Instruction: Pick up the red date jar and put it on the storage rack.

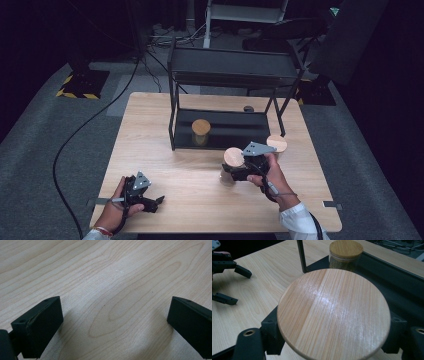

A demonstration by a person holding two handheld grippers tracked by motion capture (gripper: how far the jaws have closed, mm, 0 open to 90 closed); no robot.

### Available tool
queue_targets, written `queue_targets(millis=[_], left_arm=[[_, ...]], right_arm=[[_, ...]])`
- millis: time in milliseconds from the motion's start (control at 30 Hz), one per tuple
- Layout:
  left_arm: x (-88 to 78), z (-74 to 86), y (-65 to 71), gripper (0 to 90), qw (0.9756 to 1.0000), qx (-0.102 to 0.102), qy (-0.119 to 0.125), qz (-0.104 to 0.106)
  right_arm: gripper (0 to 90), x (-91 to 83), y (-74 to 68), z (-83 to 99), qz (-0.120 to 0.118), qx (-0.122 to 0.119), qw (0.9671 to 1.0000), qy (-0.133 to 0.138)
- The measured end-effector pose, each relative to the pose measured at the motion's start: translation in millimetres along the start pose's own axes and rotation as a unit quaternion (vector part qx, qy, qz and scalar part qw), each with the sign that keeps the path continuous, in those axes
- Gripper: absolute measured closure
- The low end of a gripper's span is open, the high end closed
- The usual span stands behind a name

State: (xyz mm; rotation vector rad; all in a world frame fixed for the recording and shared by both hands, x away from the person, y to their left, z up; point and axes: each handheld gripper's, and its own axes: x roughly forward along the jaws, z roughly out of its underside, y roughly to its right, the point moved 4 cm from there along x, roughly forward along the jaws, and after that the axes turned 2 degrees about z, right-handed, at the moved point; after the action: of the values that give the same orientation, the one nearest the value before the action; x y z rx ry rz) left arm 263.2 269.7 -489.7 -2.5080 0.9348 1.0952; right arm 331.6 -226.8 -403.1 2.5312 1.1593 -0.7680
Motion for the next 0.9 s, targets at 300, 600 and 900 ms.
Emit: queue_targets(millis=[300,600,900], left_arm=[[0.0,0.0,0.0,0.0,1.0,0.0,0.0,0.0],[0.0,0.0,0.0,0.0,1.0,0.0,0.0,0.0],[0.0,0.0,0.0,0.0,1.0,0.0,0.0,0.0]], right_arm=[[24.8,2.0,-8.4,-6.5,0.025,0.023,0.9994,-0.009],[24.8,4.3,-14.6,-16.2,0.048,0.031,0.9983,-0.007],[24.8,7.4,-21.8,-34.2,0.081,0.038,0.996,-0.006]])
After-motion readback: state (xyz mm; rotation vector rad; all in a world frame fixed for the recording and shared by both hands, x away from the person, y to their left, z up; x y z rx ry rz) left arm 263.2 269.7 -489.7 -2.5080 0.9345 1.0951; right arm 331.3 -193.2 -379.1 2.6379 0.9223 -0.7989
